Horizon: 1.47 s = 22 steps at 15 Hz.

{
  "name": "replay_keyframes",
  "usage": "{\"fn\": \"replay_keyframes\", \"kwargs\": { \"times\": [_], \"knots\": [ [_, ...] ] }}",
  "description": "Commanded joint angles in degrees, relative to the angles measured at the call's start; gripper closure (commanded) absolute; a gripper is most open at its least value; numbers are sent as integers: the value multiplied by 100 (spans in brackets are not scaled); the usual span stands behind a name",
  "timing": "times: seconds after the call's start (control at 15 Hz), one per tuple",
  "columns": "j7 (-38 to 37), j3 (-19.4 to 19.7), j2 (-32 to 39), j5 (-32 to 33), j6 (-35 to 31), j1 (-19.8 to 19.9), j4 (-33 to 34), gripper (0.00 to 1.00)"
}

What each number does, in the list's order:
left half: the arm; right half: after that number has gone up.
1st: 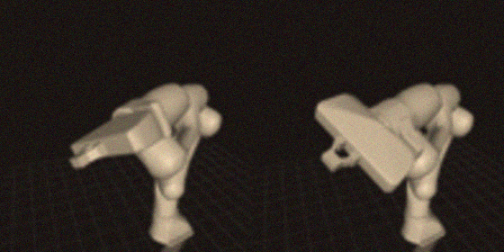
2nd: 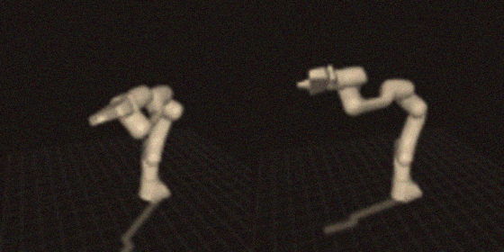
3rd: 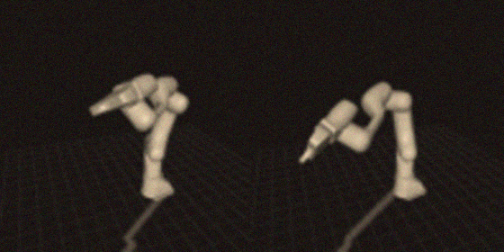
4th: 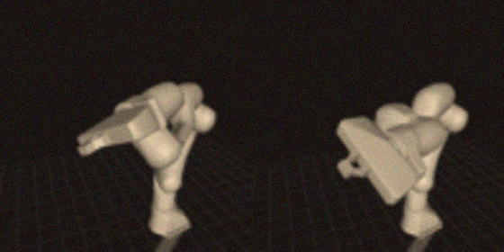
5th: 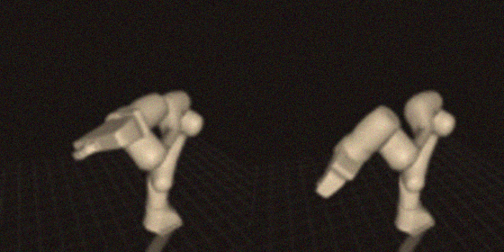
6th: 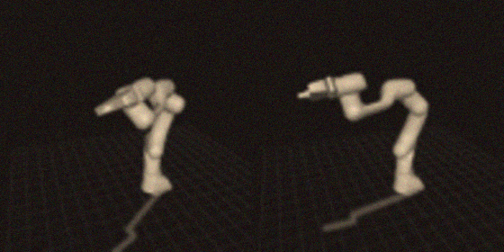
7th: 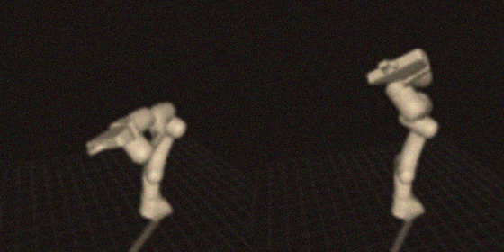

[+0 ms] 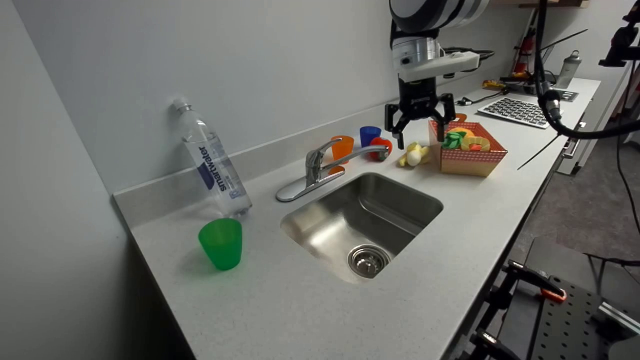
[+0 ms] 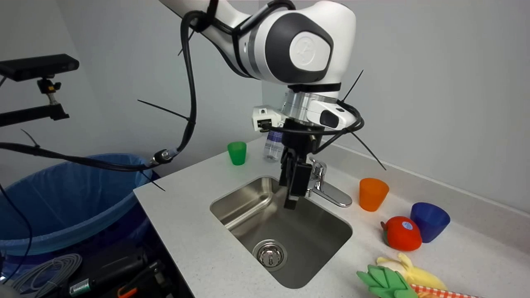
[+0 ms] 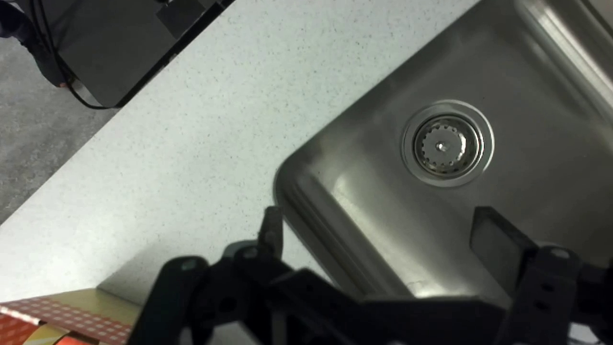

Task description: Pick up the orange plush toy from the countertop and put it in the basket.

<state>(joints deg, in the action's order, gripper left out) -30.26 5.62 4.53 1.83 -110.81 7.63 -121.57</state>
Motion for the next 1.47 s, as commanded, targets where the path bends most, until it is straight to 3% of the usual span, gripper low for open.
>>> {"fn": "replay_keyframes", "kwargs": {
  "times": [0.0, 0.53, 1.4],
  "knots": [
    [-283, 245, 584, 88, -372, 31, 565, 0],
    [-928, 827, 1988, 184, -996, -1, 1811, 0],
    [-2443, 1564, 3676, 484, -907, 37, 3239, 0]
  ]
}}
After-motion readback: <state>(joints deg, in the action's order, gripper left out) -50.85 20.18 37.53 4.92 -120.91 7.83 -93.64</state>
